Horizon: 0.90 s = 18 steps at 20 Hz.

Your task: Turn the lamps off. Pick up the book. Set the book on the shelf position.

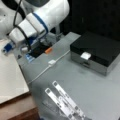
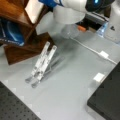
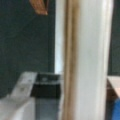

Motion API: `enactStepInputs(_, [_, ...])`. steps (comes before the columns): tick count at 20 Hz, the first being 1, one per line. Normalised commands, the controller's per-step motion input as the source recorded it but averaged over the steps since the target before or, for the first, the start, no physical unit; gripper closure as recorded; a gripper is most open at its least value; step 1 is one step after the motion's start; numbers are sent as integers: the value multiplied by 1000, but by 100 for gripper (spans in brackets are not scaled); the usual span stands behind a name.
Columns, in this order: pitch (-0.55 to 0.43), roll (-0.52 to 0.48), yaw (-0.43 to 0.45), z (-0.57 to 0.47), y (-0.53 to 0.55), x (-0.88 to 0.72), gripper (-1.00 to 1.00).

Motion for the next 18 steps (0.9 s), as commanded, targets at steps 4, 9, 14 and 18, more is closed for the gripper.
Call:
enactStepInputs(4, [-154, 124, -29, -58, 31, -63, -100])
enactStepInputs(9, [-143, 106, -10, -35, 20, -47, -100])
enactStepInputs(14, [-146, 118, 7, -3, 34, -10, -100])
enactStepInputs(18, [-152, 205, -39, 138, 133, 53, -100])
